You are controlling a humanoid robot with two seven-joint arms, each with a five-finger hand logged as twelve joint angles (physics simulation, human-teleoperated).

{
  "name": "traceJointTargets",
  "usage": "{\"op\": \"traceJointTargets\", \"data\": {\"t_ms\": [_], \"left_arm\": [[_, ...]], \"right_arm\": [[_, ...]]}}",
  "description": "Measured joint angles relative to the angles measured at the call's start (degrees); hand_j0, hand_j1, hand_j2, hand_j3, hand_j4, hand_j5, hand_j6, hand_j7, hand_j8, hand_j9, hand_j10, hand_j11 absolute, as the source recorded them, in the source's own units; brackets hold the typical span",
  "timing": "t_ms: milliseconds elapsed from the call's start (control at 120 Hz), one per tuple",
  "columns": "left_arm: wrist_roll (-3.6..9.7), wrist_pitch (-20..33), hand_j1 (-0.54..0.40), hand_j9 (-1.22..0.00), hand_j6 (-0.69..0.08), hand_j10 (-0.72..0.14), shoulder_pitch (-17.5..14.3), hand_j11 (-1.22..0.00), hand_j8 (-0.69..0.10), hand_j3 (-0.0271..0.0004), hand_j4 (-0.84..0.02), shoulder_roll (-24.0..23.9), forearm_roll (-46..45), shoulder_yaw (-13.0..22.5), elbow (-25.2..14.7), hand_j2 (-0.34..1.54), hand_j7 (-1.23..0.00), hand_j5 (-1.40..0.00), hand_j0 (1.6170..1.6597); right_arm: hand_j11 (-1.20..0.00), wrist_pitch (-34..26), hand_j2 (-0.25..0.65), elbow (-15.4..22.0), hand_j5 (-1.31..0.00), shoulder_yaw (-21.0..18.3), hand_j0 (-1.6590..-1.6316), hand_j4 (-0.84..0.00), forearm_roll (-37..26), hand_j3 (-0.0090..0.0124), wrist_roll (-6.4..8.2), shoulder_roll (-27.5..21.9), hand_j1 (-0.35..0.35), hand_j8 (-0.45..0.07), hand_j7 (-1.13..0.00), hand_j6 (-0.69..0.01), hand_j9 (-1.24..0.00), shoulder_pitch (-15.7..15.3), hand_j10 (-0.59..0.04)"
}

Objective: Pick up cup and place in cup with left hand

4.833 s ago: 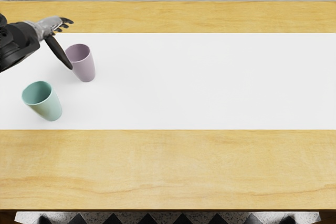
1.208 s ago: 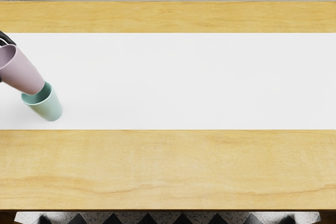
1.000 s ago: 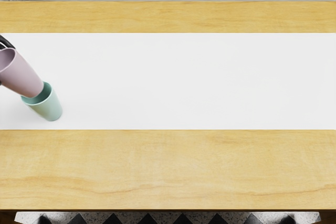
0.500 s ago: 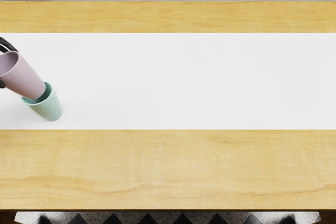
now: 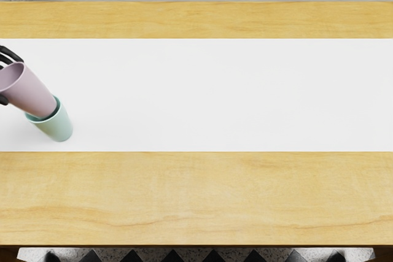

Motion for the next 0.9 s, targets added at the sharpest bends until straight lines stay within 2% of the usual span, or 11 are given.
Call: {"op": "traceJointTargets", "data": {"t_ms": [150, 275, 600, 733, 900], "left_arm": [[-0.09, 2.05, 0.053, -0.38, -0.245, -0.289, 0.23, -0.38, -0.261, 0.0, -0.271, -0.08, -0.4, 0.03, 0.08, 0.09, -0.38, -0.38, 1.6573], [-0.12, 2.69, 0.121, -0.28, -0.196, -0.219, 0.52, -0.28, -0.204, 0.0, -0.209, -0.56, -0.55, 0.04, 0.1, 0.06, -0.28, -0.28, 1.6576], [-0.14, 2.96, 0.228, -0.14, -0.115, -0.118, 0.95, -0.14, -0.117, 0.0, -0.116, -1.13, -0.65, -0.02, 0.17, 0.03, -0.14, -0.14, 1.6579], [-0.13, 2.97, 0.271, -0.09, -0.08, -0.08, 0.94, -0.09, -0.08, 0.0, -0.08, -3.49, -0.63, -0.02, 0.5, 0.02, -0.09, -0.09, 1.658], [-0.12, 2.95, 0.3, -0.06, -0.055, -0.054, 0.96, -0.06, -0.055, 0.0, -0.054, -3.69, -0.62, 0.0, 0.7, 0.01, -0.06, -0.06, 1.658]], "right_arm": [[-0.02, 0.0, -0.003, 0.0, -0.02, 0.0, -1.6581, -0.017, 0.0, 0.0, 0.0, 0.0, -0.329, -0.017, -0.02, -0.018, -0.02, 0.0, -0.017], [-0.02, 0.0, -0.003, -0.01, -0.02, 0.0, -1.6581, -0.017, -0.01, 0.0, -0.01, 0.0, -0.329, -0.017, -0.02, -0.018, -0.02, 0.0, -0.017], [-0.02, 0.0, -0.003, -0.01, -0.02, 0.0, -1.6581, -0.017, 0.0, 0.0, -0.02, 0.0, -0.329, -0.017, -0.02, -0.018, -0.02, 0.0, -0.017], [-0.02, 0.0, -0.003, -0.01, -0.02, 0.0, -1.6581, -0.017, -0.01, 0.0, 0.0, 0.0, -0.329, -0.017, -0.02, -0.018, -0.02, 0.0, -0.017], [-0.02, 0.0, -0.003, -0.01, -0.02, 0.0, -1.6581, -0.017, -0.01, 0.0, 0.0, 0.0, -0.329, -0.017, -0.02, -0.018, -0.02, 0.0, -0.017]]}}
